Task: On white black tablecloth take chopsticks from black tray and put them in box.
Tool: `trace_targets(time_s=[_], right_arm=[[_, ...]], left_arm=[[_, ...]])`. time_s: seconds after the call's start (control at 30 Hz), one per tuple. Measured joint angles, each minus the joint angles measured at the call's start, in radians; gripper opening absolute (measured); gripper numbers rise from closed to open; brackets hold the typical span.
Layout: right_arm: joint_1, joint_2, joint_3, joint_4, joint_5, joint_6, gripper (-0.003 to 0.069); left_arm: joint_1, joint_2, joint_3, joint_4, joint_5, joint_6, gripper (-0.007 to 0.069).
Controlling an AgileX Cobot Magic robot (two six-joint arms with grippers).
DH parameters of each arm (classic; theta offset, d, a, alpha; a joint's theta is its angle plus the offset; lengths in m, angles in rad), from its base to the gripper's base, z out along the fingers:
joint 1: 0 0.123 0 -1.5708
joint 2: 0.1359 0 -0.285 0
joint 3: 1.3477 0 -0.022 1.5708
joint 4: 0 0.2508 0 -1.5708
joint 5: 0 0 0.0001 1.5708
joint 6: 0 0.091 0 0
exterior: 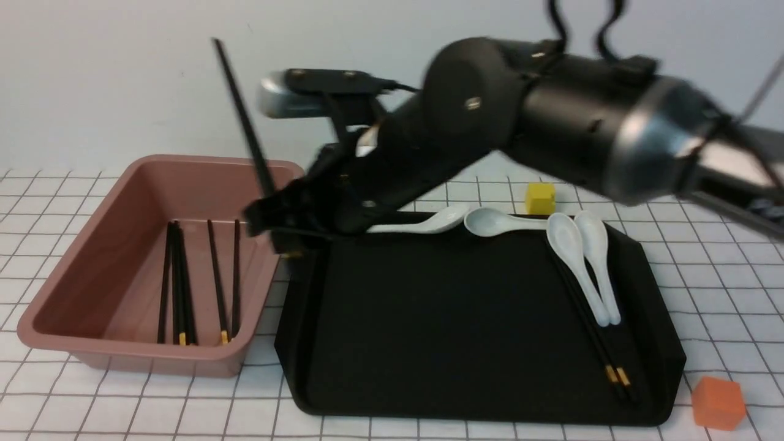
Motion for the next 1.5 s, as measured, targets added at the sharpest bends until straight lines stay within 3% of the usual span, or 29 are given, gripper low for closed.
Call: trace_targets(time_s=[0.23,0.43,0.5,0.63,0.73,0.83,0.97,1.1,1.2,1.3,1.5], right_arm=[[0.057,0.288,-0.219,0.007,-0.093,-0.012,0.0185],[0.050,0.313,-0.248,-0.025,-0.068,0.001,0.0235],[0.043,0.282,-0.248,-0.041,-0.022,0.016,0.0206],[0.028,0.149,-0.248,-0.102,0.134,0.023,0.0078],[0.026,0.007,-0.248,-0.208,0.270,0.014,-0.0006],[0.027,-0.171,-0.238,-0.350,0.437,0.013,-0.0012],[0.027,-0.389,-0.125,-0.473,0.528,0.020,-0.0012],[0.024,-0.687,0.222,-0.514,0.403,0.039,-0.0012],[0.024,-0.925,0.642,-0.498,0.055,0.135,-0.0008],[0.024,-1.026,0.886,-0.498,-0.137,0.215,-0.0002],[0.024,-1.107,1.087,-0.499,-0.326,0.260,0.0006]], left_arm=[[0.000,0.000,0.000,0.000,0.000,0.000,0.0141],[0.000,0.000,0.000,0.000,0.000,0.000,0.0146],[0.000,0.000,0.000,0.000,0.000,0.000,0.0148],[0.000,0.000,0.000,0.000,0.000,0.000,0.0148],[0.000,0.000,0.000,0.000,0.000,0.000,0.0151],[0.000,0.000,0.000,0.000,0.000,0.000,0.0152],[0.000,0.000,0.000,0.000,0.000,0.000,0.0152],[0.000,0.000,0.000,0.000,0.000,0.000,0.0155],[0.000,0.000,0.000,0.000,0.000,0.000,0.0157],[0.000,0.000,0.000,0.000,0.000,0.000,0.0160],[0.000,0.000,0.000,0.000,0.000,0.000,0.0166]])
